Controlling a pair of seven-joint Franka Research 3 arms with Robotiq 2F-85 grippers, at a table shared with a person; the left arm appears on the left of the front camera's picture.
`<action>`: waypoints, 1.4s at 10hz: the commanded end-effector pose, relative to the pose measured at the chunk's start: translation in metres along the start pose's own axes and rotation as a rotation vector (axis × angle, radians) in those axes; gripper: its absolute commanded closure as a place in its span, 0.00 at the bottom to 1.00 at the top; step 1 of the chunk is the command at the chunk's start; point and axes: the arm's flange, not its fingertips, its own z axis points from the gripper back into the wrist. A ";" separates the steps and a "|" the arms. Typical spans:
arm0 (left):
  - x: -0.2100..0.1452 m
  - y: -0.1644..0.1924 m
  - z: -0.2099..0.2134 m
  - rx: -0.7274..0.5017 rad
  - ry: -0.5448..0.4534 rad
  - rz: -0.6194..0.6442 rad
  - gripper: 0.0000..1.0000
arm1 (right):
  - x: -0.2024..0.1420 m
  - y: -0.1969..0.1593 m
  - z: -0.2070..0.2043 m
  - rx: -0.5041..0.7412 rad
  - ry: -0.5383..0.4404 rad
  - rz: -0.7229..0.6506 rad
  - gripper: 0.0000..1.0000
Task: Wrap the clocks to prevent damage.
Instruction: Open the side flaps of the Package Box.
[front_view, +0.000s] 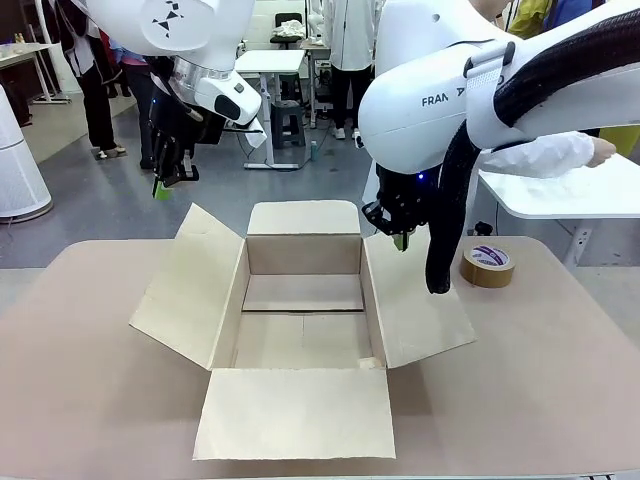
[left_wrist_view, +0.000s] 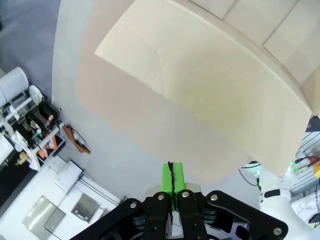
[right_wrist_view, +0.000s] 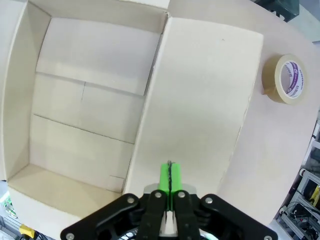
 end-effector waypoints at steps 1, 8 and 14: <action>0.001 -0.023 -0.005 0.006 0.090 0.292 0.99 | -0.002 0.002 -0.014 0.064 -0.058 -0.095 0.99; -0.006 -0.055 -0.085 -0.118 -0.017 0.761 0.99 | -0.011 -0.014 -0.079 -0.012 -0.032 -0.182 0.99; -0.014 -0.048 -0.144 -0.173 -0.105 0.696 0.99 | -0.017 -0.027 -0.117 0.029 0.044 -0.212 0.99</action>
